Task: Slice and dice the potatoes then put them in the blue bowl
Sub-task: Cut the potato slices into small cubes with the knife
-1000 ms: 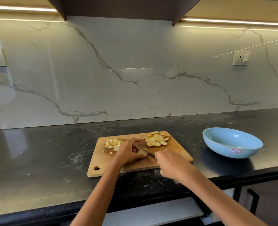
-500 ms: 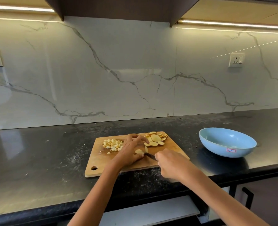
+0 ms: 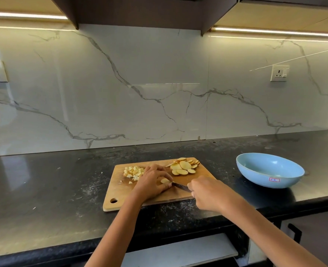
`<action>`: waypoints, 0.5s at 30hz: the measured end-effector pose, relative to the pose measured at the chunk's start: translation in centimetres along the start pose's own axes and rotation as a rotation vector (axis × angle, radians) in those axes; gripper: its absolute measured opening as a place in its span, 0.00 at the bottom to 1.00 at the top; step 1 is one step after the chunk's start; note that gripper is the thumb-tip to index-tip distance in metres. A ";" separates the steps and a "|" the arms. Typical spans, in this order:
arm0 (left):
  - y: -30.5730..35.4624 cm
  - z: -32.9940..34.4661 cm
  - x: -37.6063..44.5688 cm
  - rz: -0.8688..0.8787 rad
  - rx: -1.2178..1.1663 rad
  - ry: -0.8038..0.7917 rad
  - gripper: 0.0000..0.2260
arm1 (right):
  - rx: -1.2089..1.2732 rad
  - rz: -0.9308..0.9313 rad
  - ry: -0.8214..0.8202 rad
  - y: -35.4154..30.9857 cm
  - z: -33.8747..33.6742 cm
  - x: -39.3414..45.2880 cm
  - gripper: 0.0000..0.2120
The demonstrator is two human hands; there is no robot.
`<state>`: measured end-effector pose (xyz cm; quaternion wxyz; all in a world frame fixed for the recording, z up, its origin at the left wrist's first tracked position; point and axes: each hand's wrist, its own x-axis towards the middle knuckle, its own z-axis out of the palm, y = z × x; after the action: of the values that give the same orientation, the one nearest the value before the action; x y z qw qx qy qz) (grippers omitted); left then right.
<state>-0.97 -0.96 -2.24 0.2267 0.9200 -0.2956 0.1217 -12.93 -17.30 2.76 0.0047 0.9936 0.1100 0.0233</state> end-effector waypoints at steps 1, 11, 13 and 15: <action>0.0 0.0 0.0 -0.002 0.000 0.000 0.09 | 0.002 0.005 -0.007 0.2 -0.2 -0.2 0.04; -0.3 0.2 -0.2 -0.108 -0.109 0.090 0.25 | 0.064 0.093 0.064 0.8 -1.0 0.1 0.13; 0.0 0.4 -0.2 -0.139 -0.051 0.122 0.31 | 0.058 0.096 0.067 0.6 -0.5 0.3 0.08; 0.3 0.8 0.0 -0.138 0.000 0.139 0.32 | 0.059 0.093 0.064 0.4 -0.2 0.3 0.06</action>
<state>-1.07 -1.54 -2.88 0.2545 0.9275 -0.2151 0.1692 -12.58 -17.60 2.95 -0.0293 0.9961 0.0645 0.0518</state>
